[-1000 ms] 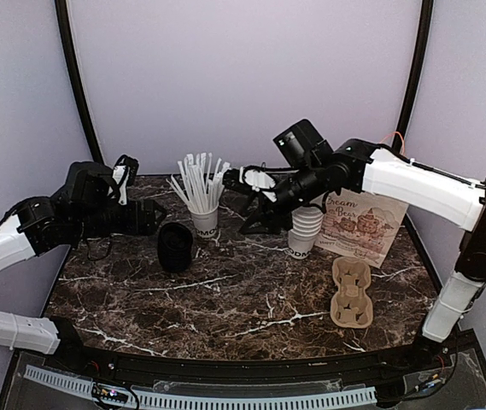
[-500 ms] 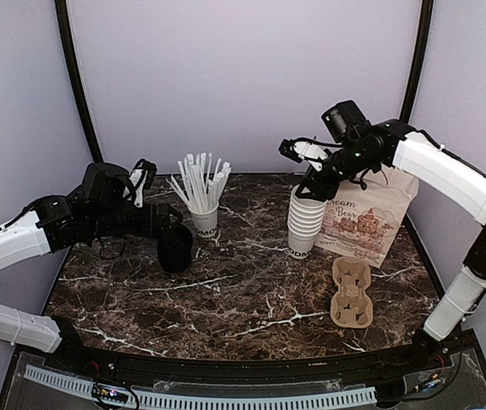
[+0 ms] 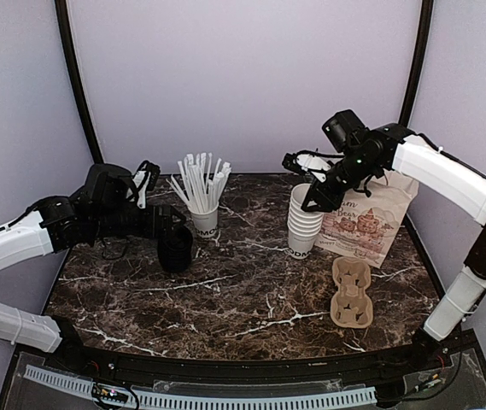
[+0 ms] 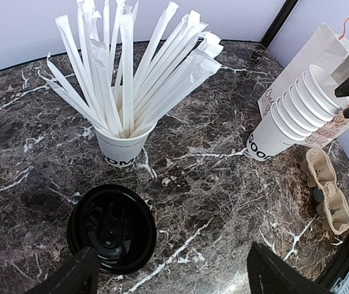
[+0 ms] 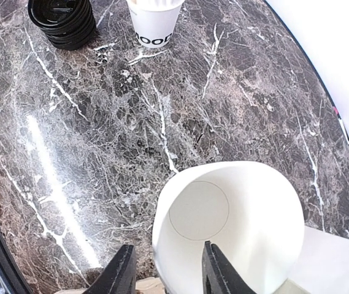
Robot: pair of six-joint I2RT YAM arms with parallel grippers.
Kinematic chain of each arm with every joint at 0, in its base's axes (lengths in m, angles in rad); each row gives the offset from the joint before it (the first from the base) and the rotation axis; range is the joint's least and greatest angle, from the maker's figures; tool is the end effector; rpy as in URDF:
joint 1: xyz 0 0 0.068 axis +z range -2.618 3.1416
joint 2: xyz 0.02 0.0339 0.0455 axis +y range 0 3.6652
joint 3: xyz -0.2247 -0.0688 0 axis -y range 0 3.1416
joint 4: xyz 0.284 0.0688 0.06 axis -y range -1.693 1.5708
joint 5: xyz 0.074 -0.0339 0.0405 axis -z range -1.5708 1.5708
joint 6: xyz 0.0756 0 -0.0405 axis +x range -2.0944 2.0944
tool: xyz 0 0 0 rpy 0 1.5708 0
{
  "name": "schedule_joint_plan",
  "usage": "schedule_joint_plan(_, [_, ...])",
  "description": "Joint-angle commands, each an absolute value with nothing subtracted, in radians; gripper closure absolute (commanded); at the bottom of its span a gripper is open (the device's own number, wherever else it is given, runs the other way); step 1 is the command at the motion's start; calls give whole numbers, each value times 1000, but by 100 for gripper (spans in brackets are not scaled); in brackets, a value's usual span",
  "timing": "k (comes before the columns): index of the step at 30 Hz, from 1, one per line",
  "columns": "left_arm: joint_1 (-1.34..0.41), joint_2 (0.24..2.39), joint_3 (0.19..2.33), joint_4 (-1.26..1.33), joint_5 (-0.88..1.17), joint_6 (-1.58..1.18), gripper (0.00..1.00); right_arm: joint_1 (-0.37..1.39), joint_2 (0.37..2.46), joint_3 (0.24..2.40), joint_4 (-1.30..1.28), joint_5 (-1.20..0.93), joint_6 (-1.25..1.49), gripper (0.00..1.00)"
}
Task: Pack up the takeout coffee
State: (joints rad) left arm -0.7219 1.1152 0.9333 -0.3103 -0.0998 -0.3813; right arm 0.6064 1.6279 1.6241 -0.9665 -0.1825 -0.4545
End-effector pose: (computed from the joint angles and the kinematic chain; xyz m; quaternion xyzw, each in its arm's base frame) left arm 0.2623 -0.2209 0.2524 0.1200 0.8489 -0.2323 0.4593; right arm 0.3216 0.2397 0.2744 -0.5045 0.8069 0.1091 0.2871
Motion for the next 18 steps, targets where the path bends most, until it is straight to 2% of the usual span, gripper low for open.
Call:
schedule_joint_plan(1, [-718,1111,922,-292,-78,-388,14,601,1628,1624,-977,-204,-456,64])
schedule_joint_plan(9, [-717,1109,919,-291,-69,-389,14,601,1660,1637,-969,-186,-464,67])
schedule_joint_plan(18, [-718,1106,900,-267,-55,-391,14,601,1675,1664,-967,-208,-464,80])
